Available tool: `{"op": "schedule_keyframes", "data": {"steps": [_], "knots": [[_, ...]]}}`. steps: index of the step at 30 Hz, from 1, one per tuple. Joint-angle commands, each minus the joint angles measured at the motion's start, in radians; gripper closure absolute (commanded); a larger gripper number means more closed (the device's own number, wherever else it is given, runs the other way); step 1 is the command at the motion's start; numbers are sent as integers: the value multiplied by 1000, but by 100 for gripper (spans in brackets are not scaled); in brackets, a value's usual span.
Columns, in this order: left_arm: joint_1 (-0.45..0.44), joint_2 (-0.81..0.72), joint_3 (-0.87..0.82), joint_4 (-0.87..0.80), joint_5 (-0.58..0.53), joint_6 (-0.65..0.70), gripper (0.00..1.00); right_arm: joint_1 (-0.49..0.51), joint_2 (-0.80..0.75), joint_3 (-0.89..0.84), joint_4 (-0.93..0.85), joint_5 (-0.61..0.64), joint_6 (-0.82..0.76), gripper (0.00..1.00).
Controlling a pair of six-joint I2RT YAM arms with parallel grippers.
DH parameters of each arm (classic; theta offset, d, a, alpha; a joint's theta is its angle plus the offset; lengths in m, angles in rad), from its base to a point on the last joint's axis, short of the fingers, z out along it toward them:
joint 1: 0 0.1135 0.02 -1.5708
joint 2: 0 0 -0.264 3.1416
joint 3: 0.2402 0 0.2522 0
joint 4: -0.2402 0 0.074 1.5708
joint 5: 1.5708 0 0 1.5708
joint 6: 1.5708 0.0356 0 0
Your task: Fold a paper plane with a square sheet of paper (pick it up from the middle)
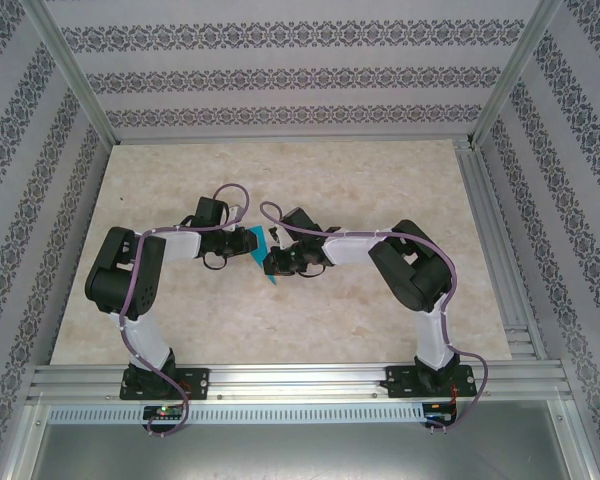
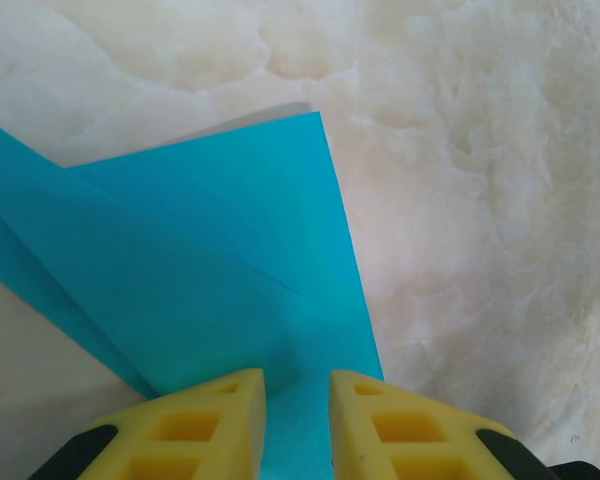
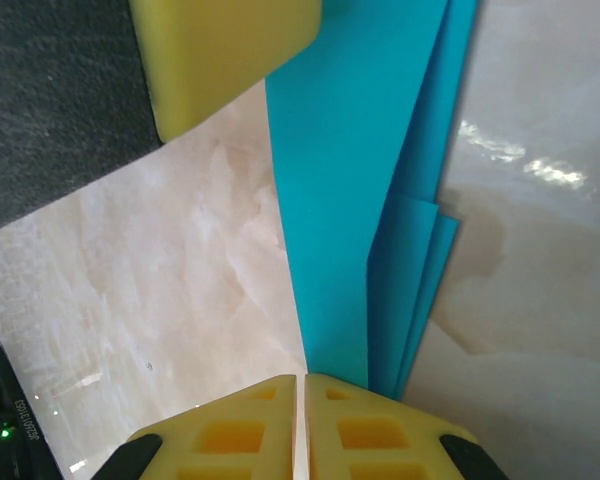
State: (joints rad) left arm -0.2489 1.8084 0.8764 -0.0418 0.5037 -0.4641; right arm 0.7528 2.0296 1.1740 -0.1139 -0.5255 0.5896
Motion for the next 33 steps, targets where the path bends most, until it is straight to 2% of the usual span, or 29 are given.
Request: {"op": "schedule_keyframes", "data": {"steps": [1, 16, 24, 33], "knots": [[14, 45, 7, -35, -54, 16, 74, 17, 3, 12, -79, 7, -40, 88], [13, 47, 10, -44, -64, 16, 74, 20, -26, -38, -117, -51, -94, 89], [14, 48, 10, -46, -67, 16, 74, 32, -48, -69, -150, -48, -114, 89], [14, 47, 12, -47, -66, 16, 74, 59, -60, -74, -276, -5, -178, 88]]}}
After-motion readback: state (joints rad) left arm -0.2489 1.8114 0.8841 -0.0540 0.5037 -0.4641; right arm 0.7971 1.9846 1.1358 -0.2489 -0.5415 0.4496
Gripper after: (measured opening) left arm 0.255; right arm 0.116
